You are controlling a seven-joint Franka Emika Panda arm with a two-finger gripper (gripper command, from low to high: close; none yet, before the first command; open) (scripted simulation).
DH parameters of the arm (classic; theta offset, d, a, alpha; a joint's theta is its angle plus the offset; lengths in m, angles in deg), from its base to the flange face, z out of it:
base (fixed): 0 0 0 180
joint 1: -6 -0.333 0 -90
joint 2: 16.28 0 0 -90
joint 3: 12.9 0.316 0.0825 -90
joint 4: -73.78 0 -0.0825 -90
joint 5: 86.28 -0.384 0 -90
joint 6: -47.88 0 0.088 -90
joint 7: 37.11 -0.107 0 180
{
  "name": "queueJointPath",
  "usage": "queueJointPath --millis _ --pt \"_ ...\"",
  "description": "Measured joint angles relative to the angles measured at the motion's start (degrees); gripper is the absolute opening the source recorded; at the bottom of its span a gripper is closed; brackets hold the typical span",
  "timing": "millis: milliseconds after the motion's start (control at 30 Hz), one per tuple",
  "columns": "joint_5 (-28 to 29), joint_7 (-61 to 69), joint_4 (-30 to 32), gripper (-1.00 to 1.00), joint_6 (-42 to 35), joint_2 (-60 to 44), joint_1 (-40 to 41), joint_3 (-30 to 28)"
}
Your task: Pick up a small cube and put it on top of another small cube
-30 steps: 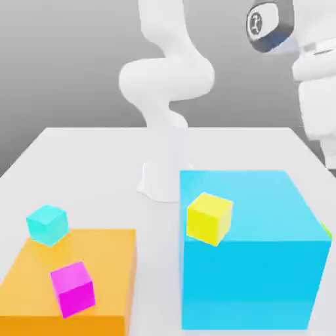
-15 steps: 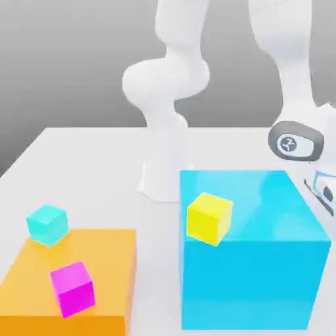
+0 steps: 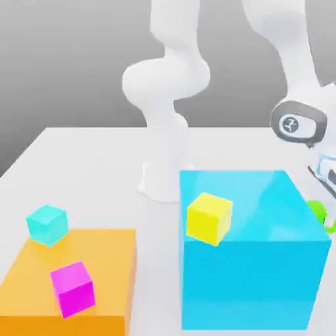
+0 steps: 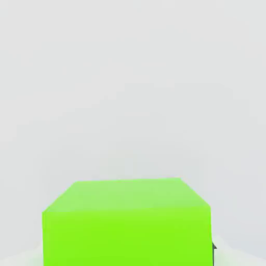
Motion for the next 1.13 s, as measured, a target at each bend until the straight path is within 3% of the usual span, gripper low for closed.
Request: queueJointPath --millis 167,233,300,433,667,867,933,1033,1067,1133 --pt "4.3 2.3 -8.1 -1.00 -1.7 4.1 10.2 -6.0" --pt "5.3 5.1 -8.6 -1.00 -3.4 6.4 7.3 -8.3" --pt "5.9 6.7 -7.8 -1.00 -4.5 8.3 4.1 -11.4" --pt "7.2 10.9 -5.7 -1.00 -7.3 12.7 13.6 -17.4" --pt "8.4 22.9 -0.7 -1.00 -14.5 20.8 23.0 -28.5" --pt "9.2 38.7 4.7 -1.00 -22.5 26.8 32.6 -42.2" --pt "7.8 44.7 6.3 -1.00 -21.3 24.0 34.1 -47.3" --pt "5.2 48.3 8.2 -1.00 -15.4 18.6 33.8 -50.0" --pt "4.7 48.9 8.6 1.00 -14.0 17.5 33.6 -50.4" --pt "4.7 48.9 8.6 1.00 -14.0 17.5 33.6 -50.4"
